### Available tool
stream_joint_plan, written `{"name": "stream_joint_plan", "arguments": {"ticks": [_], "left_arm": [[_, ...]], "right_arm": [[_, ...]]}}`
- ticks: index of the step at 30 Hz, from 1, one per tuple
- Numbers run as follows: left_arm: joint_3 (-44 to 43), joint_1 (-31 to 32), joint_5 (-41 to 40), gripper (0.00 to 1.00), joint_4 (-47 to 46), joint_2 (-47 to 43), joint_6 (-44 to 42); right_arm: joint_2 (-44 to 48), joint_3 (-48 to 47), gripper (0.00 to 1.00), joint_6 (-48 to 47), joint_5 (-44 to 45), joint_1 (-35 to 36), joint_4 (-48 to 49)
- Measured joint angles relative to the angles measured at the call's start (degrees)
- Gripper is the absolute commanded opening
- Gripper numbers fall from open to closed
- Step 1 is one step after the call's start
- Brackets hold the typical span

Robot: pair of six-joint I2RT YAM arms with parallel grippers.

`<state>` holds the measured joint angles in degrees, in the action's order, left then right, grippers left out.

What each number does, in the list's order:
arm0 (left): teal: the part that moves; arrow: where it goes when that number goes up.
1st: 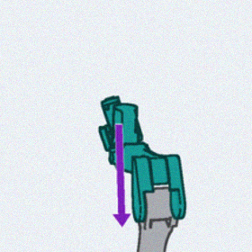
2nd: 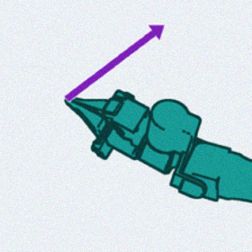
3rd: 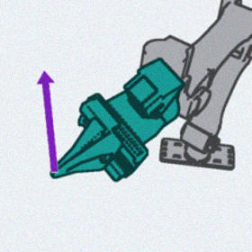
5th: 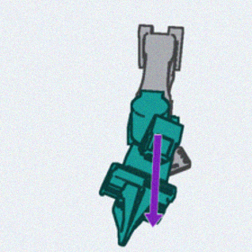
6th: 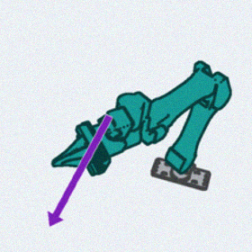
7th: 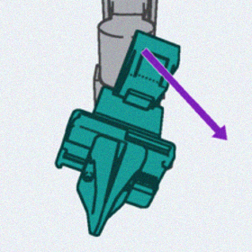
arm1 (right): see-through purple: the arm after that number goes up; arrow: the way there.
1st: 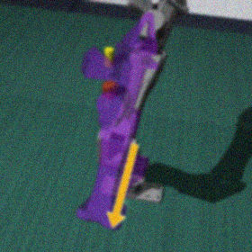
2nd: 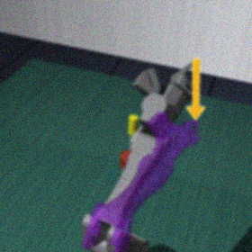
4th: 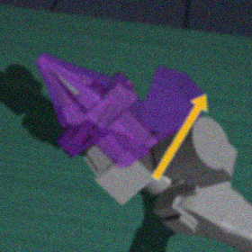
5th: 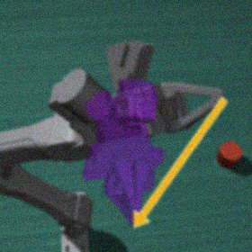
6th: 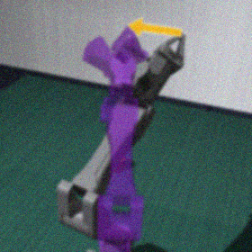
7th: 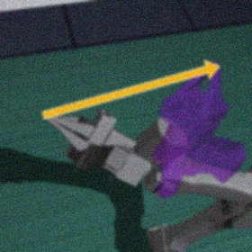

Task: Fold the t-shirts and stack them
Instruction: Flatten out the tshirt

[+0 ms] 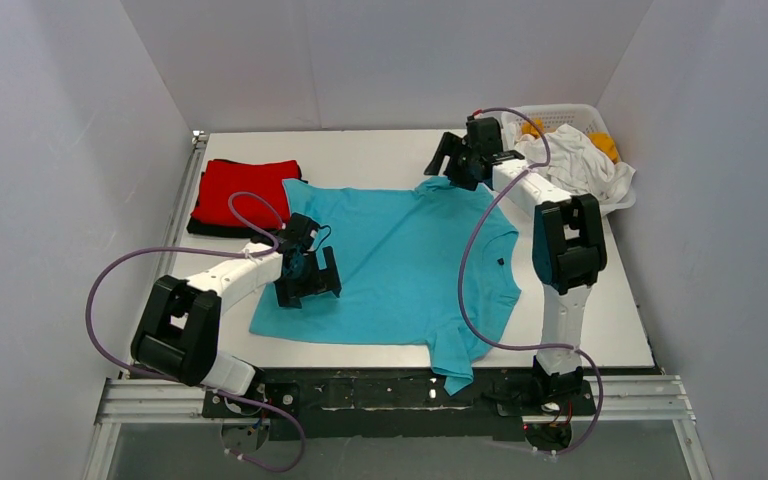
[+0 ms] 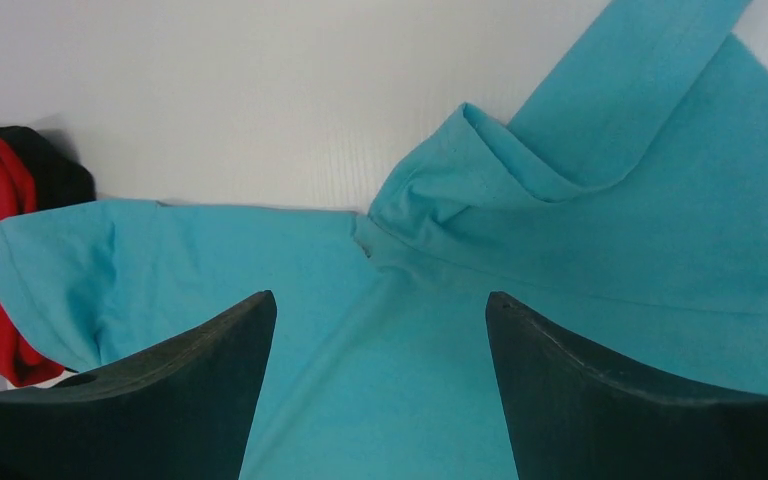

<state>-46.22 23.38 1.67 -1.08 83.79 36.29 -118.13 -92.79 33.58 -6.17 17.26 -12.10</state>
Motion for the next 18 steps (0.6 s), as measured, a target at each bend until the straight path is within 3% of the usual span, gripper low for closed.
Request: {"name": "stream_joint_plan", "arguments": {"ticks": [11, 18], "left_arm": [[0.6, 0.0, -0.6, 0.99, 0.1, -0.6, -0.3], [1.1, 0.0, -0.9, 0.99, 0.1, -1.0, -0.3]], "right_arm": [[-6.9, 0.4, 0.85, 4.0, -1.0, 0.0, 0.3], [-15.2, -12.6, 0.82, 6.6, 0.5, -0.6, -0.3]]}}
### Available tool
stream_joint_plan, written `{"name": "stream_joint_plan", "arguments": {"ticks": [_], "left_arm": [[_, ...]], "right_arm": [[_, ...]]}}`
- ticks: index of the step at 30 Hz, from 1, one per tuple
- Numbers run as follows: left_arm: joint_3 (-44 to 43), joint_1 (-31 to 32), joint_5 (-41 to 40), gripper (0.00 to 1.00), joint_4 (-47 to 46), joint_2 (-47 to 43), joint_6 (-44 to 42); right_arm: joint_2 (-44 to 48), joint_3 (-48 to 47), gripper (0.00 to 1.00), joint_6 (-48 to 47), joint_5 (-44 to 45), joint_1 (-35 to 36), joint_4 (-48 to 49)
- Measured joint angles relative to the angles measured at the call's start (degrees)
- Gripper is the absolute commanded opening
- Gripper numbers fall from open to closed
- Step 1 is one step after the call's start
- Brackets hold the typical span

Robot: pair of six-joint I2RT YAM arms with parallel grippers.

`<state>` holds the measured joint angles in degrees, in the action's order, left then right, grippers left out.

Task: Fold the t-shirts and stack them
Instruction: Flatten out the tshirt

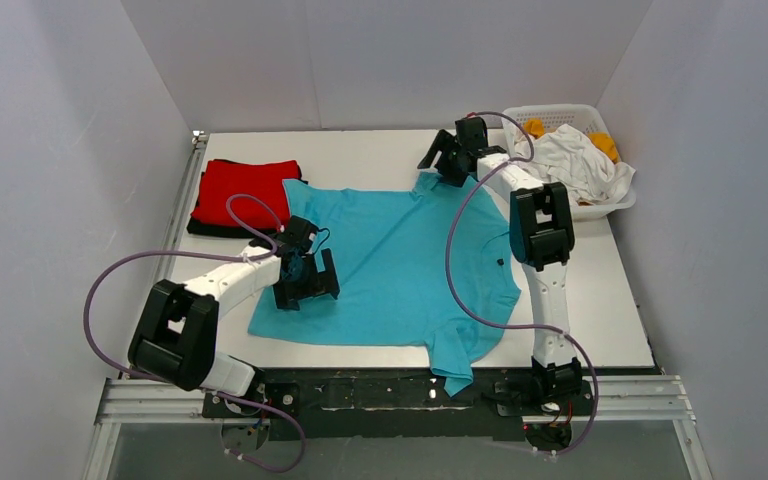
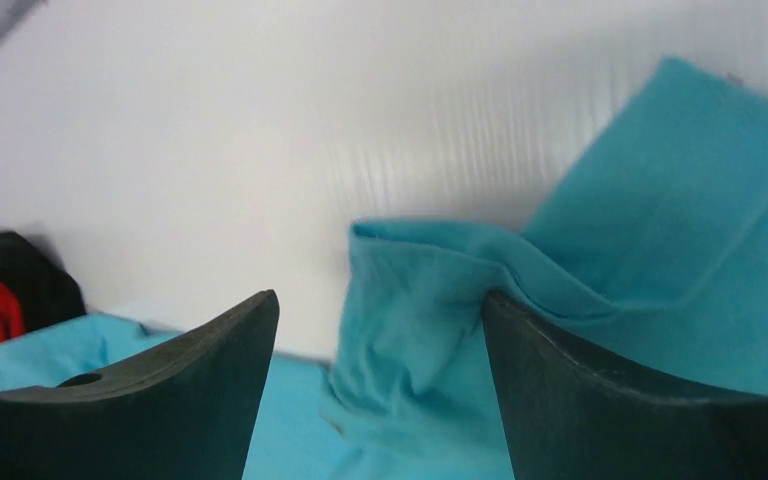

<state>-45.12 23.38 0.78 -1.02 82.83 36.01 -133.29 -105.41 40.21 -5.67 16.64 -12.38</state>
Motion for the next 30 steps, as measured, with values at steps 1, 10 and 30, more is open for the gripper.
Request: {"name": "stream_joint_plan", "arguments": {"ticks": [1, 10, 30], "left_arm": [[0.2, 0.0, 0.0, 1.00, -0.2, -0.2, 0.0], [1.6, 0.0, -0.6, 1.00, 0.1, -1.9, 0.0], [0.7, -0.4, -3.8, 1.00, 4.5, -14.0, 2.3]], "right_arm": [[-2.0, -2.8, 0.82, 0.4, -0.5, -0.2, 0.0], [-15.4, -28.0, 0.82, 3.3, -2.4, -1.9, -1.8], [58.9, 51.6, 0.84, -2.1, -2.5, 0.6, -13.3]]}}
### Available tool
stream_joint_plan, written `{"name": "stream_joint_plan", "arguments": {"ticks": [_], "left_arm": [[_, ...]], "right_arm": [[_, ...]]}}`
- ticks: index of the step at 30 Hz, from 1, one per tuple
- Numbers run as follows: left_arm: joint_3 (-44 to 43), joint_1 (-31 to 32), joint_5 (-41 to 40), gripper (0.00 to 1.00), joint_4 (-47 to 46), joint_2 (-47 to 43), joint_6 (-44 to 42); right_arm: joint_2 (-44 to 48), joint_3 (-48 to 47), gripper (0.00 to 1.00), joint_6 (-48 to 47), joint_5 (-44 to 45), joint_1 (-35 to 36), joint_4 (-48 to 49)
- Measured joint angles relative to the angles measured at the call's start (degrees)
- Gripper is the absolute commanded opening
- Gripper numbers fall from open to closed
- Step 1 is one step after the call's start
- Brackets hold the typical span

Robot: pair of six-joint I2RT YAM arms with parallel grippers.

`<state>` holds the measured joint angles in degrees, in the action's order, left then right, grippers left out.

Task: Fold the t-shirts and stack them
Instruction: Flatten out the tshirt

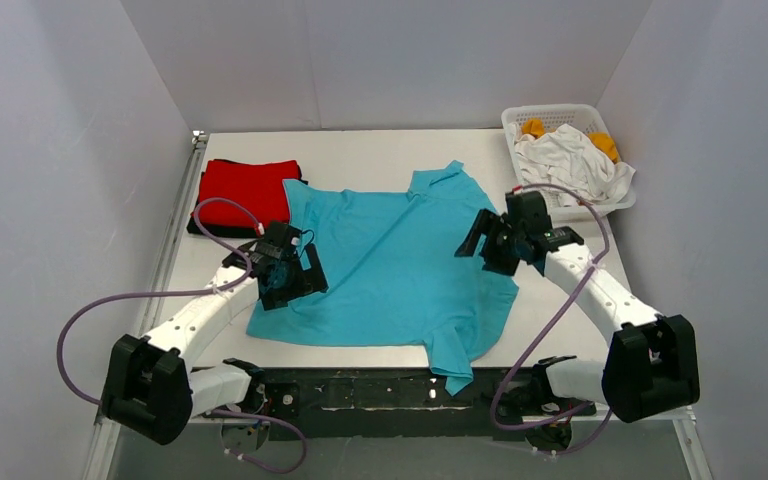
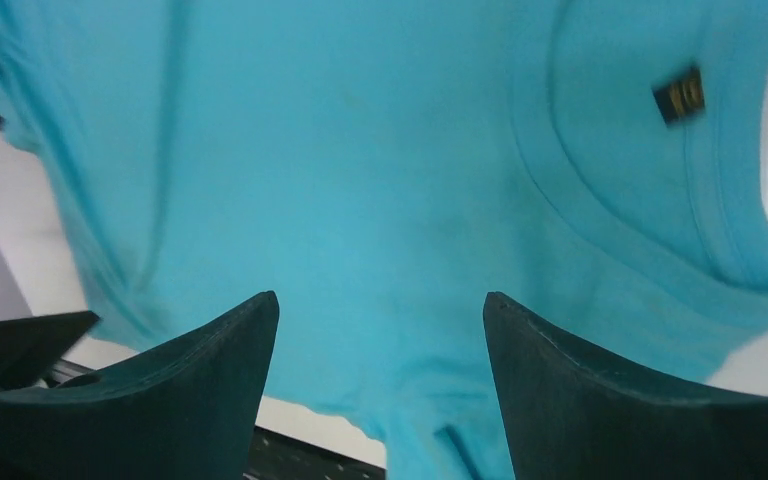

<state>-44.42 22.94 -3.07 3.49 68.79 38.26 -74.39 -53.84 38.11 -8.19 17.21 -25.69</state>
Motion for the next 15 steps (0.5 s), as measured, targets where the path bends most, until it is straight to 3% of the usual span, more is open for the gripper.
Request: {"name": "stream_joint_plan", "arguments": {"ticks": [5, 9, 15], "left_arm": [[6.2, -4.8, 0.3, 0.99, -0.6, -2.4, 2.5], [9.8, -9.3, 3.2, 1.00, -3.1, -0.7, 4.4], [8.3, -11.8, 5.5, 1.00, -4.1, 3.5, 5.5]], "right_arm": [[2.6, 12.5, 0.84, 0.7, -0.5, 0.1, -3.0], [0.3, 14.7, 0.84, 1.0, -0.3, -0.1, -3.0], [-6.3, 11.8, 0.85, 1.4, 0.5, -2.5, -3.0]]}}
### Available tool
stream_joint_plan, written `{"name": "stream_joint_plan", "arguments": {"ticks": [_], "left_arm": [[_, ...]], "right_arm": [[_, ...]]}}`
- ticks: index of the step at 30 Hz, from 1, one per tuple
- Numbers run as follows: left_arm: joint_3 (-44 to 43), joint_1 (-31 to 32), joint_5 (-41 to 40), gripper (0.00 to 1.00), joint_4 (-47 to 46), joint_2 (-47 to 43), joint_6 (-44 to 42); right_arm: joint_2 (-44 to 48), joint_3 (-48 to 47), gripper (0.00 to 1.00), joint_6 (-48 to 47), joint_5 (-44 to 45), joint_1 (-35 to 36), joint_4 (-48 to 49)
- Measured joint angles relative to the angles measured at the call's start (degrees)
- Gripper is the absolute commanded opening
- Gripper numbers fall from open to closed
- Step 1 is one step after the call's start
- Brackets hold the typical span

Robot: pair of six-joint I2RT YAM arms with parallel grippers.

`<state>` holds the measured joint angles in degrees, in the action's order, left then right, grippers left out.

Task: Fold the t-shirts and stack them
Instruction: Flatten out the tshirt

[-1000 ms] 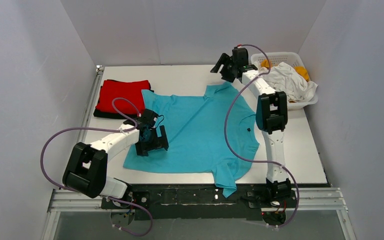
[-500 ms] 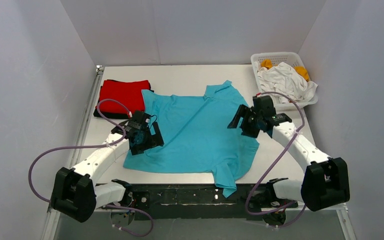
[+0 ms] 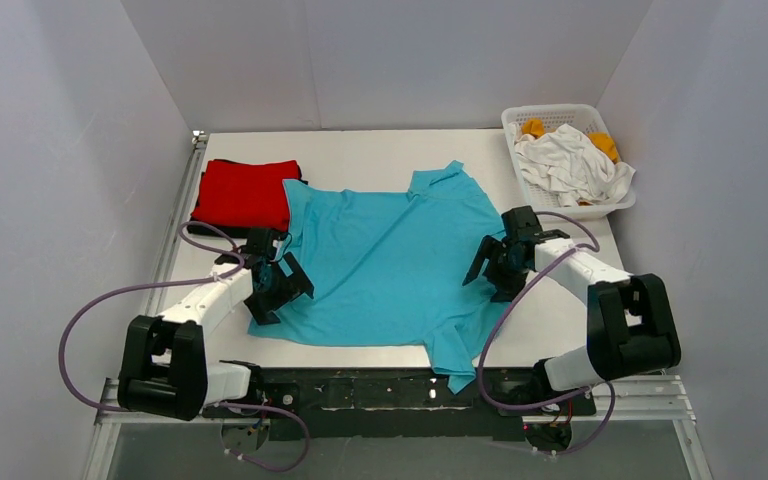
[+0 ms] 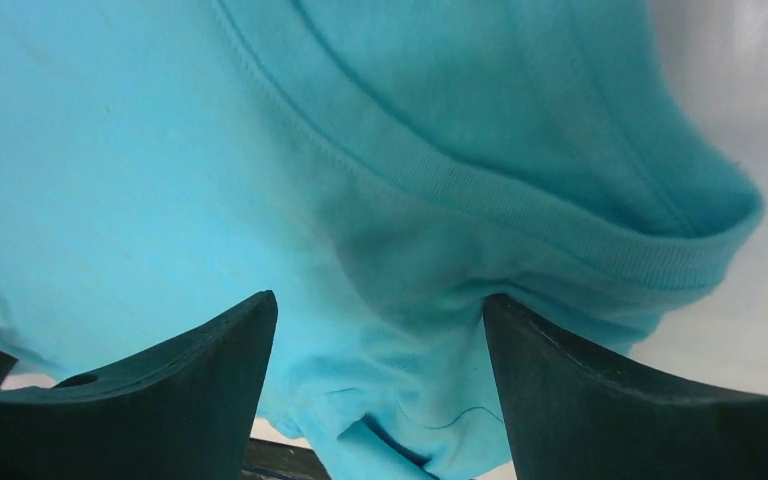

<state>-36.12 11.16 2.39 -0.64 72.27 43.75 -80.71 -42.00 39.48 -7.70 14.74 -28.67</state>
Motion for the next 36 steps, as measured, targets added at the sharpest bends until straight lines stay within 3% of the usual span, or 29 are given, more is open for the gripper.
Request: {"name": "stream_joint_plan", "arguments": {"ticks": [8, 16, 22, 25, 30, 33, 36], "left_arm": [[-2.4, -2.1, 1.8, 1.00, 0.8, 4.2, 0.8], [-7.5, -2.3, 3.3, 1.00, 2.1, 10.3, 1.4], [-7.1, -2.1, 4.5, 0.99, 0.6, 8.9, 2.6], [-4.9, -1.2, 4.2, 1.00, 0.9, 3.5, 3.8], [-4.3, 0.4, 0.0, 1.00, 9.3, -11.1, 5.1], [-4.3, 0.4, -4.0, 0.99, 15.9, -17.9, 5.6], [-4.2, 0.4, -6.3, 0.99, 20.7, -20.9, 6.2]], "right_arm": [[-10.1, -9.6, 0.85, -2.1, -1.3, -9.6, -1.5], [-20.3, -21.9, 0.83, -4.9, 0.8, -12.0, -6.2], [-15.1, -22.4, 0.83, -9.1, 6.9, -11.6, -6.4], [-5.0, -18.9, 0.82, -10.0, 10.0, -8.2, -7.9], [9.9, -12.5, 0.77, -9.7, 11.2, 7.4, -10.5], [11.9, -9.0, 0.71, -9.0, 9.4, 18.8, -11.0], [10.0, -7.8, 0.65, -8.3, 8.4, 25.9, -12.1]]}}
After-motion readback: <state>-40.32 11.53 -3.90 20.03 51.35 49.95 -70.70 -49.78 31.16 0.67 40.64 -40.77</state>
